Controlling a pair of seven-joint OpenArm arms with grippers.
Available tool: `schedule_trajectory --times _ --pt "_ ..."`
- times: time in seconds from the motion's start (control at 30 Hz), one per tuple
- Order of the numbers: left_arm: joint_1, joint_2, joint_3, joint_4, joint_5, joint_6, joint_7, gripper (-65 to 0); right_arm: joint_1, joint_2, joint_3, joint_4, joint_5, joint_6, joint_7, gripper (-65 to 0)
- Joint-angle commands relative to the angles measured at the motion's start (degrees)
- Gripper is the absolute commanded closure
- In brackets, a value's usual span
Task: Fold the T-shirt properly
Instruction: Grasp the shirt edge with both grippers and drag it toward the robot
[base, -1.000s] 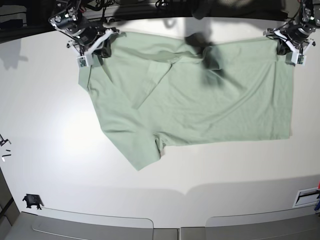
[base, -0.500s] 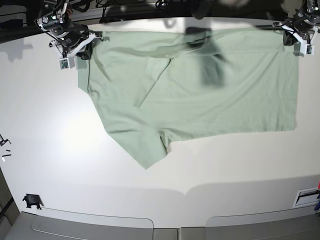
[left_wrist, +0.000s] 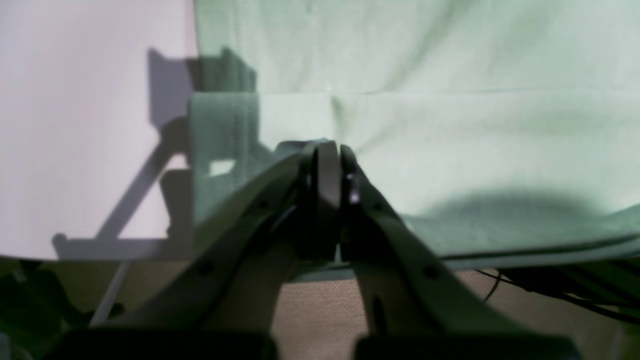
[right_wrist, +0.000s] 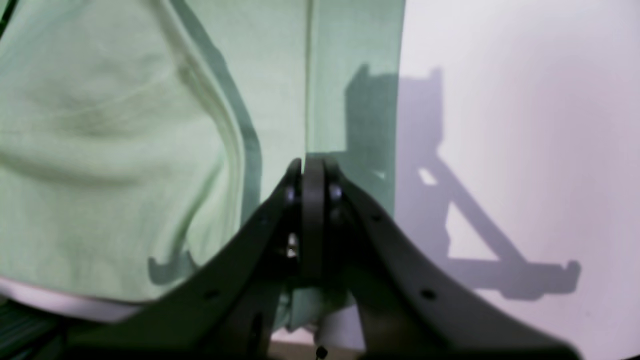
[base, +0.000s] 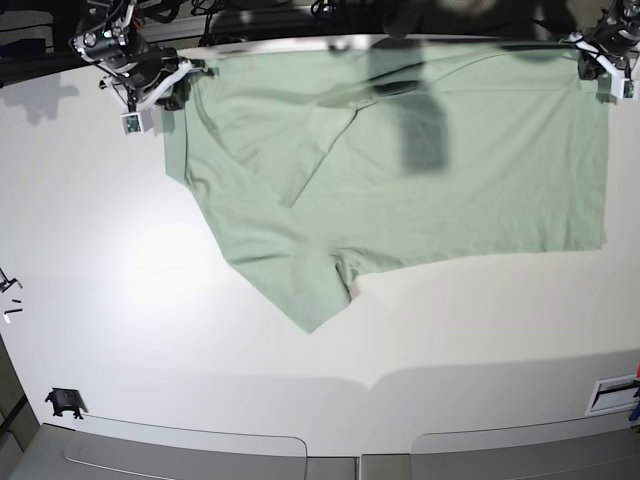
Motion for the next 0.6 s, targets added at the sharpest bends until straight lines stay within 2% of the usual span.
schedule_trajectory --times 0.0,0.13,0.57 --pt "0.7 -0.9 -0.7 0.4 0.6 0.7 -0.8 0.0 -0.7 0.6 0.4 1.0 0.2 0.1 0.7 0.0" --pt "0.5 -0.8 -0.7 0.4 0.6 0.7 -3.5 0.0 -2.6 0.6 0.4 1.0 0.2 0.1 0.4 0.0" --pt "-4.0 -1.0 -0.7 0.5 0.4 0.7 -3.7 0.0 -4.2 0.6 0.5 3.2 0.6 -0.4 1.9 0.0"
